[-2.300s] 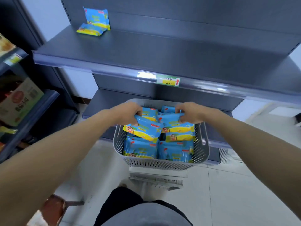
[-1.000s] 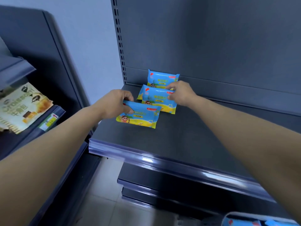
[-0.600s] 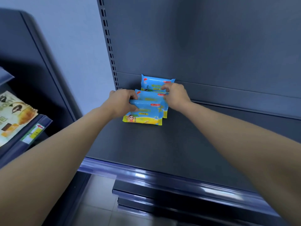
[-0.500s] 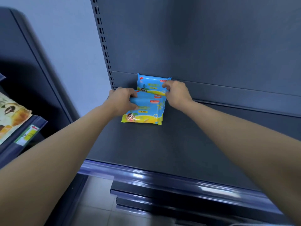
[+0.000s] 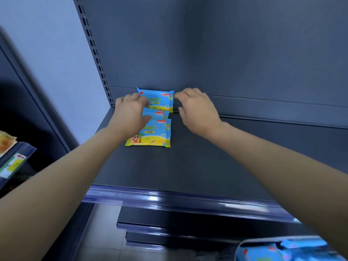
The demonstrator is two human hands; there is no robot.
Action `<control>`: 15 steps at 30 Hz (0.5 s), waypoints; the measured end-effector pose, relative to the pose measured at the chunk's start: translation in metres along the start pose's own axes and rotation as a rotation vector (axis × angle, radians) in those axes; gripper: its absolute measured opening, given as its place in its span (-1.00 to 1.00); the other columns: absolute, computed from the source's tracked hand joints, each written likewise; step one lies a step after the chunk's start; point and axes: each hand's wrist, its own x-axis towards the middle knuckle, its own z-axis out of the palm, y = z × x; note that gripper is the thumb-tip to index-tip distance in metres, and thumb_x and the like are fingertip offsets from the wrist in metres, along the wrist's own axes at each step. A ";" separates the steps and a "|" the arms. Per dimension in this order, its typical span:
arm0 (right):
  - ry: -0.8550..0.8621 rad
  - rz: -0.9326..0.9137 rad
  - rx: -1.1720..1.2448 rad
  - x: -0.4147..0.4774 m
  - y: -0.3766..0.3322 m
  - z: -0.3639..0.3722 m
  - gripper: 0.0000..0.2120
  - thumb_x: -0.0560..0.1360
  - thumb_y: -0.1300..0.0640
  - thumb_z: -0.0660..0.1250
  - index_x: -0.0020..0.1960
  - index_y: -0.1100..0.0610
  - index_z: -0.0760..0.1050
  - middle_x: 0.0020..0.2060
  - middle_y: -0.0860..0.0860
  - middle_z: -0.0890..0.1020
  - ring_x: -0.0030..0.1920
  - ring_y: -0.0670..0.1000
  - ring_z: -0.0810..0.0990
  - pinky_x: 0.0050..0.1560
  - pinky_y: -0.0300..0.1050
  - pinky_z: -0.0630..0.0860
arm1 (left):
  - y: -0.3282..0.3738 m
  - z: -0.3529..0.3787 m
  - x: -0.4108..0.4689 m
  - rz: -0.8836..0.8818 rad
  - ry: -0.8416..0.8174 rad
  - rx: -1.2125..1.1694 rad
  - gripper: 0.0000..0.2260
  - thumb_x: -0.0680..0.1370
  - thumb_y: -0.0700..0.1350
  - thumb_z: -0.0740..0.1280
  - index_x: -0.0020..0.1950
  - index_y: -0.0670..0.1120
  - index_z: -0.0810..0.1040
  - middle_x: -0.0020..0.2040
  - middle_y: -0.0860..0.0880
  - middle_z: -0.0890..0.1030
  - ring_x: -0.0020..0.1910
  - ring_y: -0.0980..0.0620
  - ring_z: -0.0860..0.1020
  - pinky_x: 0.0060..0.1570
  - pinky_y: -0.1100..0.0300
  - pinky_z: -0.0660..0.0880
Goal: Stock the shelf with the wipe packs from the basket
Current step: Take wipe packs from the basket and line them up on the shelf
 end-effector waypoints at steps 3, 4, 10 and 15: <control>0.076 -0.032 -0.057 -0.020 0.003 -0.024 -0.64 0.53 0.22 0.16 0.32 0.14 0.35 0.24 0.05 0.45 0.24 0.10 0.37 0.16 -0.08 0.26 | 0.033 -0.023 -0.014 0.083 0.129 -0.037 -0.68 0.47 -0.08 0.38 0.19 -0.13 0.50 0.08 -0.13 0.51 0.13 -0.15 0.44 0.24 0.03 0.17; 0.097 -0.041 -0.072 -0.027 0.005 -0.033 -0.64 0.53 0.21 0.16 0.32 0.15 0.35 0.25 0.05 0.43 0.25 0.11 0.36 0.17 -0.09 0.24 | 0.045 -0.031 -0.020 0.113 0.167 -0.039 -0.68 0.47 -0.09 0.39 0.18 -0.14 0.51 0.07 -0.13 0.51 0.11 -0.16 0.44 0.23 0.04 0.16; 0.223 -0.057 -0.134 -0.084 0.020 -0.092 -0.64 0.51 0.17 0.20 0.30 0.19 0.36 0.28 0.08 0.40 0.31 0.13 0.32 0.24 -0.05 0.20 | 0.121 -0.080 -0.063 0.254 0.312 0.026 -0.64 0.41 -0.10 0.45 0.15 -0.16 0.51 0.06 -0.12 0.52 0.10 -0.17 0.44 0.15 0.14 0.09; 0.324 -0.070 -0.140 -0.151 0.044 -0.146 -0.59 0.47 0.19 0.26 0.30 0.23 0.37 0.28 0.13 0.42 0.31 0.18 0.34 0.26 0.01 0.22 | 0.198 -0.119 -0.110 0.318 0.413 0.108 -0.62 0.38 -0.15 0.46 0.15 -0.20 0.50 0.07 -0.17 0.52 0.09 -0.22 0.46 0.17 0.06 0.18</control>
